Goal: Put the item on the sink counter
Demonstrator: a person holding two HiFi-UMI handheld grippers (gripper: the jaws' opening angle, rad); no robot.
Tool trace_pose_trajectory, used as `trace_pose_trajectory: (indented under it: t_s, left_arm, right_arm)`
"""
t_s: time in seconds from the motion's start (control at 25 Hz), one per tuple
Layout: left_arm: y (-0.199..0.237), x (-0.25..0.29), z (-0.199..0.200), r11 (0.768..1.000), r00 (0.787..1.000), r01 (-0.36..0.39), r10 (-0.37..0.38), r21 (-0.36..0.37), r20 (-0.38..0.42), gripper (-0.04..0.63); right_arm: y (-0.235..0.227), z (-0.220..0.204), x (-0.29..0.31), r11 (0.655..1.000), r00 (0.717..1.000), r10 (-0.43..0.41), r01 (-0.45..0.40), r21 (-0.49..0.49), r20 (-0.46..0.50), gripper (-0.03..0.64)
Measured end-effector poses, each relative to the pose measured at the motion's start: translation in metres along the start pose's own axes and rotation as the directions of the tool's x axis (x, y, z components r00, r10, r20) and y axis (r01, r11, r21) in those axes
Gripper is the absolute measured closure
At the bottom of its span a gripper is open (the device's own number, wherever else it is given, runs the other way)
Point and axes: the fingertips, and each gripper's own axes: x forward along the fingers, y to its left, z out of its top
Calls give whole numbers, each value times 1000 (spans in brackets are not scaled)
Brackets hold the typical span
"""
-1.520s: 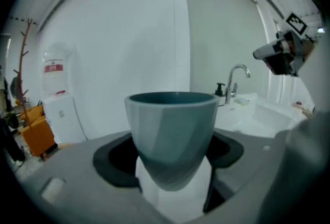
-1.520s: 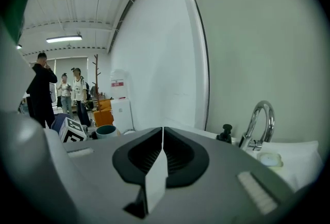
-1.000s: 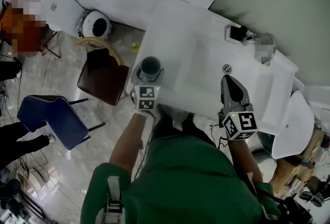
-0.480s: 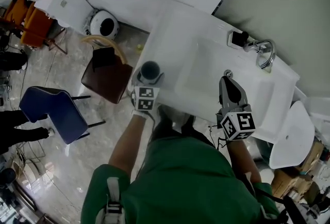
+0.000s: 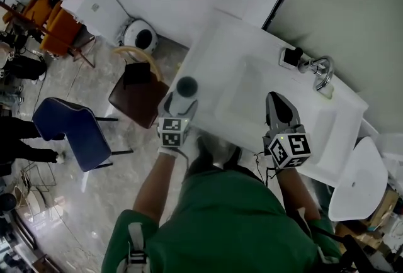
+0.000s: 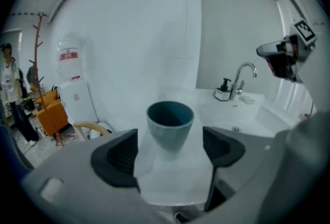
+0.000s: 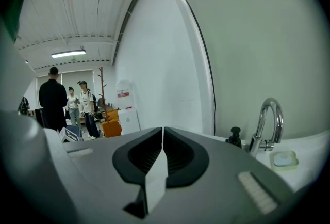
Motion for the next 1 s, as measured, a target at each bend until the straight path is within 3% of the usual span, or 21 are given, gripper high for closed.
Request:
trace_pose_trajectory:
  t_s: [0.2,0.28,0.4,0.6,1.0]
  left_arm:
    - [1,-53,29,999,994,-45,45,-8,95,231]
    - [3,-77,52,996,983,-81,83,-23,166,281]
    - [4,-114,96,990,950,-137,137,-19,281,372]
    - [-12,-170,172,982,869,-190,168,1,466,458]
    - [-62,-201,276,989,778,-121,39,88,627,538]
  right_arm:
    - [2,24,-5,999,998,33,-32,-10,55,609]
    - [2,35,-7,999,996,45,-44,-15,77,609]
    - [4,52,-11,998,991,65,-63,-19,115,609]
    - [16,84,-19,995,977,99,-95,-29,189,609]
    - [23,137,-46,993,947,121,-110,-53,299,609]
